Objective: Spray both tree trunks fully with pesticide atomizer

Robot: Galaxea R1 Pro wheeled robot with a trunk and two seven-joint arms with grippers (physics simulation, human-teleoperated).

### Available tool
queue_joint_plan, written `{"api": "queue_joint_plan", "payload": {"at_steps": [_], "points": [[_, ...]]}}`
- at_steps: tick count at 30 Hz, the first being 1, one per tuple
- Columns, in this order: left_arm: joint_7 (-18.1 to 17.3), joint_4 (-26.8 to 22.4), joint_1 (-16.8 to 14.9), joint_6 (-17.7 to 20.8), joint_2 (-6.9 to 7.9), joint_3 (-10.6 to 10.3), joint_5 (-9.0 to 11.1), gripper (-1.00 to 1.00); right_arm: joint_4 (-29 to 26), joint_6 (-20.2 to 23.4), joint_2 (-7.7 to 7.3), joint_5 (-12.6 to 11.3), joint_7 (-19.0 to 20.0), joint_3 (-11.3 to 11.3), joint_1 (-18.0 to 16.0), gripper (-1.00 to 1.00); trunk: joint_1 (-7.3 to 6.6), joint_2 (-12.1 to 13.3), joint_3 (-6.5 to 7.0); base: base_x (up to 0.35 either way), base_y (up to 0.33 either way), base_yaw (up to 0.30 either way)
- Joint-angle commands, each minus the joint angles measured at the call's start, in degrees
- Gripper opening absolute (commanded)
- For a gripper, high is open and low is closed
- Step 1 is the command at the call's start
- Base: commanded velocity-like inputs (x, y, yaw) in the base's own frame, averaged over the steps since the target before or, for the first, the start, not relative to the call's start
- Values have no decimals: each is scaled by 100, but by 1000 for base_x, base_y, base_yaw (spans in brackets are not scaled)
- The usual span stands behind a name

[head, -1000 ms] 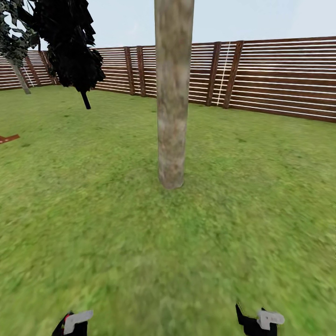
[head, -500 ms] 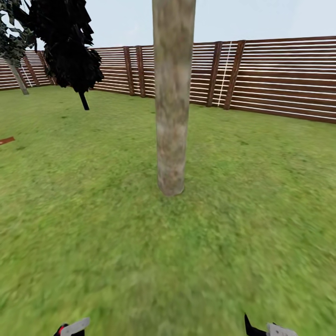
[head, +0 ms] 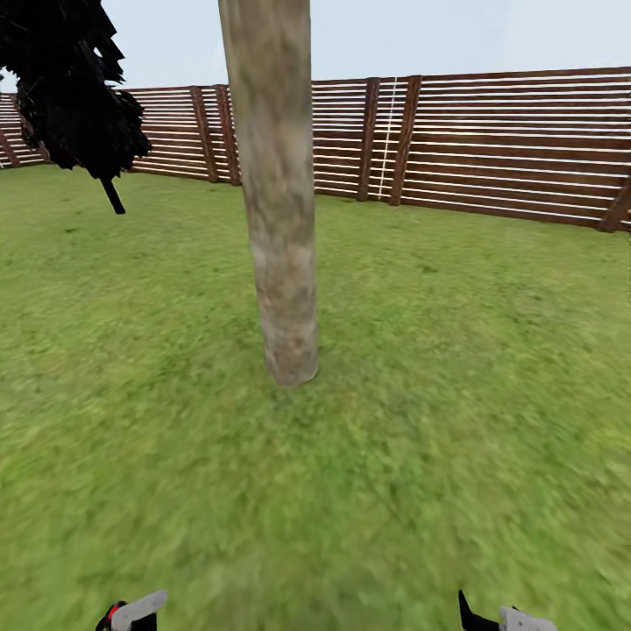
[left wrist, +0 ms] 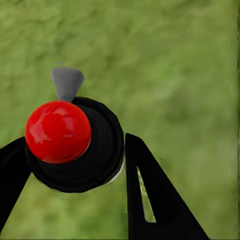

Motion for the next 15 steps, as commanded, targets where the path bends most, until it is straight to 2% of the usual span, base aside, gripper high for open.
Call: {"api": "queue_joint_plan", "payload": {"at_steps": [1, 7, 11, 15], "points": [[-1, -55, 3, 0, 7, 3, 5, -100, 0, 0, 0, 0, 0, 0, 0, 100, 0, 0, 0, 339, -1, -34], [9, -204, 6, -12, 15, 3, 5, -100, 0, 0, 0, 6, -8, 6, 0, 100, 0, 0, 0, 311, 0, -7], [-6, -229, 4, 1, 22, -4, -5, -100, 0, 0, 2, 21, -3, 26, 0, 100, 0, 0, 0, 56, 0, 0], [-18, -297, -40, 11, 110, -13, -42, -100, -78, -2, 8, 19, 0, 34, 0, 100, 0, 0, 0, 3, 0, 0]]}}
